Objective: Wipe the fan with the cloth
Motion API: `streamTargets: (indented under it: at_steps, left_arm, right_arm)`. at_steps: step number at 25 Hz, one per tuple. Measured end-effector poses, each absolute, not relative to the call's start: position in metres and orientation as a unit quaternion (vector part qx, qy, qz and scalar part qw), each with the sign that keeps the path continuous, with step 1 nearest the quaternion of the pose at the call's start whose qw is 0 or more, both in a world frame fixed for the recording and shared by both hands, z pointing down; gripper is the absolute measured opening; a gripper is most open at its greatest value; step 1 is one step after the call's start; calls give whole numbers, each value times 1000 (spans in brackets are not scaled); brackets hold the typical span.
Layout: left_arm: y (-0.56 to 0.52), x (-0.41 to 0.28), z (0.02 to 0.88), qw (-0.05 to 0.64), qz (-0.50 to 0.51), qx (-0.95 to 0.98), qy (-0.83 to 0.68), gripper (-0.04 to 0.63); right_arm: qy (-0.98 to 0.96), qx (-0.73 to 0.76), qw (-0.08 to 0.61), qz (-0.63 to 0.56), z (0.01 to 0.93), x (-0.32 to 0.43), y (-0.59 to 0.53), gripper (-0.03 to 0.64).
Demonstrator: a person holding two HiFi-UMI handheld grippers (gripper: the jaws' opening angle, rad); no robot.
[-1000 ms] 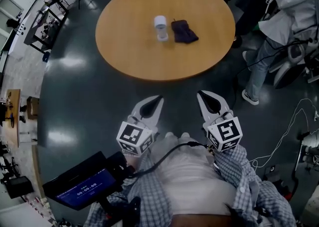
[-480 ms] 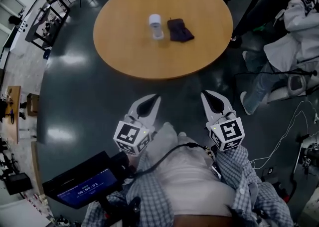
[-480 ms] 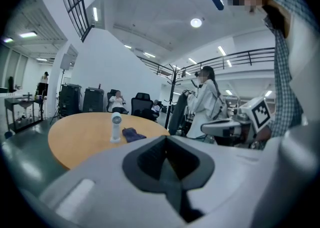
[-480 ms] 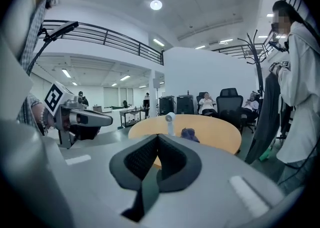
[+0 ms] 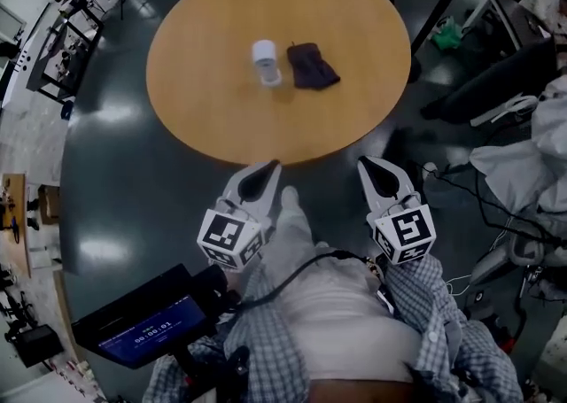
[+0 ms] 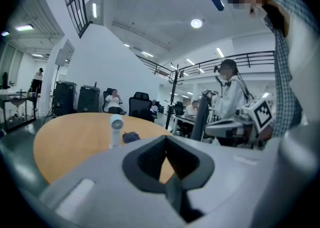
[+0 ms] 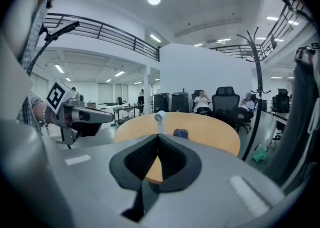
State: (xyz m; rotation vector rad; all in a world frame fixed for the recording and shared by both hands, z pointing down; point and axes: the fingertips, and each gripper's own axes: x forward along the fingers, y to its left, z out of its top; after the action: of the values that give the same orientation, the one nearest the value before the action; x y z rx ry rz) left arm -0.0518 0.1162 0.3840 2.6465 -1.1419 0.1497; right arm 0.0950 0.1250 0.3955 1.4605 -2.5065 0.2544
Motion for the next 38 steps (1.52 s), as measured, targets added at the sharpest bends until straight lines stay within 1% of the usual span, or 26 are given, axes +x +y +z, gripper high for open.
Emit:
streamTargets:
  at_steps: [7, 12, 19, 25, 31, 34, 38]
  left_arm:
    - [81, -48, 383, 112, 58, 919, -373, -2]
    - [8, -69, 394, 121, 61, 919, -369, -2]
    - [-45, -68, 420, 130, 93, 918, -364, 2]
    - [-85, -85, 472, 104, 160, 907, -376, 103]
    - [-113, -74, 526, 67, 235, 909, -338, 209]
    - [-123, -68, 540, 59, 248, 911, -324, 227]
    - [-135, -62, 542, 43, 248, 914, -319, 227]
  right_arm:
    - [-854, 504, 101, 74, 385, 86, 82, 2]
    - [-852, 507, 108, 73, 384, 66, 7, 3]
    - [-842, 513, 133, 99, 394, 82, -37, 3]
    - [-845, 493, 163, 129, 421, 87, -65, 3]
    - [-850, 474, 183, 142, 444, 91, -89, 3]
    - [-848, 470, 192, 153, 458, 93, -95, 2]
    - [-847, 464, 201, 166, 476, 92, -98, 3]
